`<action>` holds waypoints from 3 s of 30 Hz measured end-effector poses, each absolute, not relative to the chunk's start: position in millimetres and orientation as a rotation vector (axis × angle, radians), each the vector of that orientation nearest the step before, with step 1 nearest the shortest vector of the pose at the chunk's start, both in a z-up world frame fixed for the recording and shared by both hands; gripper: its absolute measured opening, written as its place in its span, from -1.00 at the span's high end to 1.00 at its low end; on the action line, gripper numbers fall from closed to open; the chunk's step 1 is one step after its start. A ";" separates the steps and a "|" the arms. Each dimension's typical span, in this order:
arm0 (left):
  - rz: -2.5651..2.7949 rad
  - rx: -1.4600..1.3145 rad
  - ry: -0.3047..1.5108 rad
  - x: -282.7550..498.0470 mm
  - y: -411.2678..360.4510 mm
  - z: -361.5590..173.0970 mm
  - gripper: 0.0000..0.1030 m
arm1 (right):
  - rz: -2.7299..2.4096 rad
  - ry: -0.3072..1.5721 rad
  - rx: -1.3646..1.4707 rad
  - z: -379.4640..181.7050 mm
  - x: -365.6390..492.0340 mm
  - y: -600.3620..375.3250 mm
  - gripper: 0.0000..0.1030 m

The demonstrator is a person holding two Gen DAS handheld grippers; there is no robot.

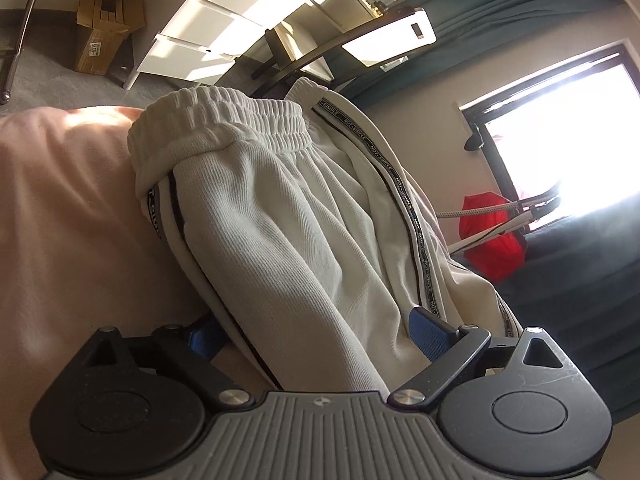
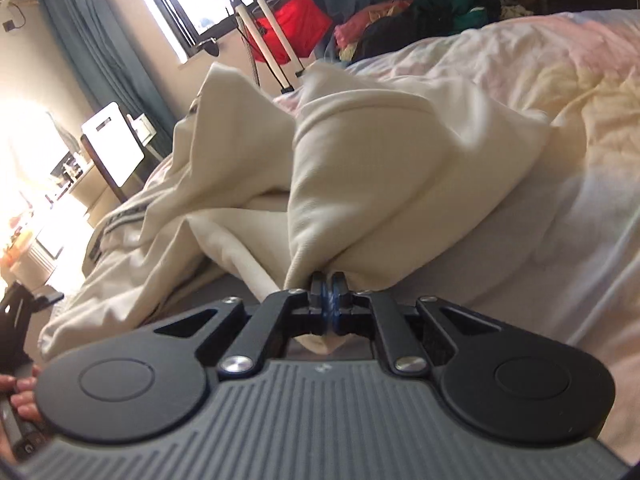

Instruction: Fold clothes

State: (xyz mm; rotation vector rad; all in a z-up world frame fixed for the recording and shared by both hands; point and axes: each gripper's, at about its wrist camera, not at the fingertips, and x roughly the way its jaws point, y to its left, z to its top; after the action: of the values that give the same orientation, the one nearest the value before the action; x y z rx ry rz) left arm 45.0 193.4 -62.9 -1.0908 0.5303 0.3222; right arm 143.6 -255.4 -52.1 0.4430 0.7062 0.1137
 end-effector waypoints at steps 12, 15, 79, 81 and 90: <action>0.330 -1.035 0.574 55.8 185.7 -67.9 -0.87 | 0.126 0.560 0.858 -53.6 151.7 -337.2 0.53; 0.334 -1.011 0.579 59.9 183.2 -68.1 -0.89 | 0.050 0.501 0.934 -57.5 156.8 -368.4 -0.22; 0.237 -1.168 0.494 67.6 302.3 -10.4 0.77 | -0.524 0.107 1.211 -119.3 62.3 -572.2 0.89; 0.233 -1.162 0.513 58.7 307.8 -6.4 0.77 | -0.578 0.079 1.205 -105.7 52.8 -568.8 0.89; 0.326 -1.000 0.730 19.9 320.0 -54.6 0.76 | -0.829 0.255 1.071 -119.7 16.5 -575.2 0.89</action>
State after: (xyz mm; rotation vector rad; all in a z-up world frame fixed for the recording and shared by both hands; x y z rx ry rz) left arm 19.9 320.0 -54.6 -0.9995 0.7295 0.3259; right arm 16.5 -575.2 -119.7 1.0713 0.2553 -0.8286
